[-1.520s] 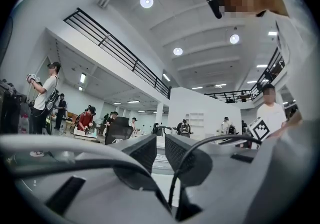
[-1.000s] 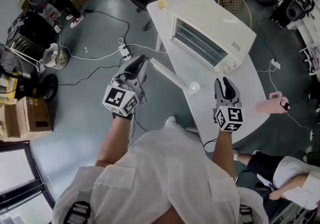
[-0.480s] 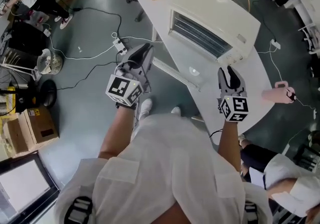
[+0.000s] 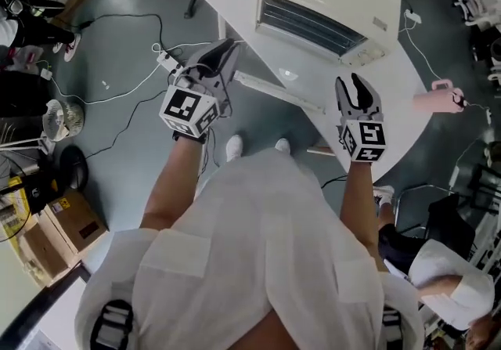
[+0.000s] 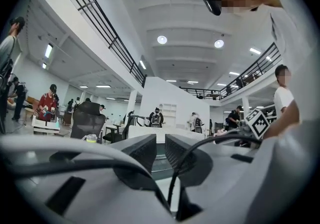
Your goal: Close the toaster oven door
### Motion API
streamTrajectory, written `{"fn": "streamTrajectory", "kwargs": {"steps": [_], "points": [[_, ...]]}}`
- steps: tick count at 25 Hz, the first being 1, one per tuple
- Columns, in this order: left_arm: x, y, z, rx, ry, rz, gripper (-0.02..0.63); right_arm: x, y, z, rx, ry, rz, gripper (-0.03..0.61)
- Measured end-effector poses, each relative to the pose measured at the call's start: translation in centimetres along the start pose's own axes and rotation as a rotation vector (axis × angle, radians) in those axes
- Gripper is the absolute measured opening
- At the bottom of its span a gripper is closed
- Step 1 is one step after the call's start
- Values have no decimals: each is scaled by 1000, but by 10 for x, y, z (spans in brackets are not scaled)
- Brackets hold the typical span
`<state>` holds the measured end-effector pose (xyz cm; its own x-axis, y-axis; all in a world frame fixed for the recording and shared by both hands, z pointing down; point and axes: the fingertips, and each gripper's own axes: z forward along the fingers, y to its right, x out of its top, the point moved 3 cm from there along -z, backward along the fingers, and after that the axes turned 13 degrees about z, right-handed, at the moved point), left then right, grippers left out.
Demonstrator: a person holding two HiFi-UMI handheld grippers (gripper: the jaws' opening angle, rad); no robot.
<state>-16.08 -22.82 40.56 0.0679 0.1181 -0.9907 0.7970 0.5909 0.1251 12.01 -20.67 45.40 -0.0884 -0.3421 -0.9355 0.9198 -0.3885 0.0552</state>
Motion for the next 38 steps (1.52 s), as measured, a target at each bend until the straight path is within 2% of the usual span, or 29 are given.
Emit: {"fn": "streamTrajectory", "kwargs": {"steps": [4, 10, 16, 21, 34, 38], "points": [[-19, -7, 2, -69, -27, 11, 28, -20, -22, 10, -14, -64, -65, 163], [-44, -9, -2, -124, -57, 17, 28, -55, -52, 25, 0, -164, -188, 181], [-58, -8, -3, -148, -78, 14, 28, -94, -78, 43, 39, -339, -430, 181], [-63, -6, -3, -157, -93, -2, 28, -128, -98, 58, 101, -448, -572, 190], [-87, -18, -3, -164, -121, -25, 28, -176, -109, 84, 126, -593, -743, 192], [-87, -20, -1, -168, -118, -26, 28, -187, -104, 89, 113, -643, -754, 192]]}}
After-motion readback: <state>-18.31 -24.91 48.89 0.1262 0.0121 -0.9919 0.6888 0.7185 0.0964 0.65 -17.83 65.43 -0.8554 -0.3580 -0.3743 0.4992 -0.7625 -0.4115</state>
